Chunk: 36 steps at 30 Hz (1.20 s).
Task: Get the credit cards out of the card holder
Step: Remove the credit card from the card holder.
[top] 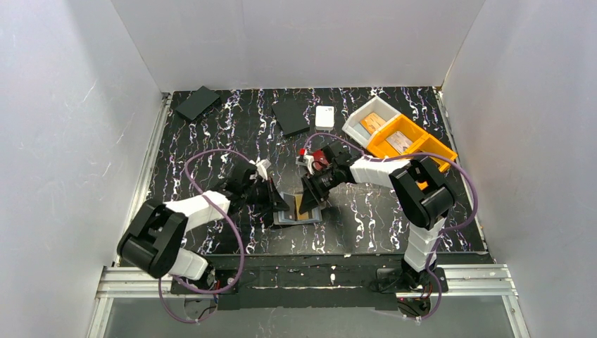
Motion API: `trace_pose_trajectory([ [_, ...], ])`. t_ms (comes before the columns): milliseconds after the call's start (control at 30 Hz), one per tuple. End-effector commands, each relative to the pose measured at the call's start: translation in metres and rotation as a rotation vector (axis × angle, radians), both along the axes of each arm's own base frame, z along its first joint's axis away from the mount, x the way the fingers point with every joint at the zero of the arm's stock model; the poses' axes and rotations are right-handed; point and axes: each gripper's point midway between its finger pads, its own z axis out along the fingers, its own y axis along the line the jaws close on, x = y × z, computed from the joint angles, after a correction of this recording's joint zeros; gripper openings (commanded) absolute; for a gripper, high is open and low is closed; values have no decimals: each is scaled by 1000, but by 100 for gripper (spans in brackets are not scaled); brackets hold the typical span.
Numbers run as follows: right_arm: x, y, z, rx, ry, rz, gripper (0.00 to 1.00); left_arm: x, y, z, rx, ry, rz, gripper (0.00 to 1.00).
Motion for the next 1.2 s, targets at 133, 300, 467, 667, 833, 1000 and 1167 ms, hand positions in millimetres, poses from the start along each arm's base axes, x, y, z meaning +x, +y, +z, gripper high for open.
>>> trace_pose_trajectory([
  [133, 10, -4, 50, 210, 71, -50, 54, 4, -7, 52, -213, -195, 27, 0],
  [300, 8, 3, 86, 325, 107, -53, 53, 5, -13, 71, -294, -231, 23, 0],
  [467, 13, 3, 88, 299, 111, -96, 51, 5, -18, 87, -356, -263, 16, 0],
  [667, 26, -4, 86, 268, 90, -167, 50, 7, -18, 99, -401, -288, 36, 0],
  [833, 33, -13, 89, 251, 35, -212, 50, 8, -17, 105, -416, -310, 55, 0],
  [1000, 29, -12, 91, 273, 63, -209, 51, 7, -20, 115, -460, -324, 40, 0],
  [1167, 21, -5, 97, 309, 135, -191, 50, 8, -24, 127, -522, -334, 34, 0],
])
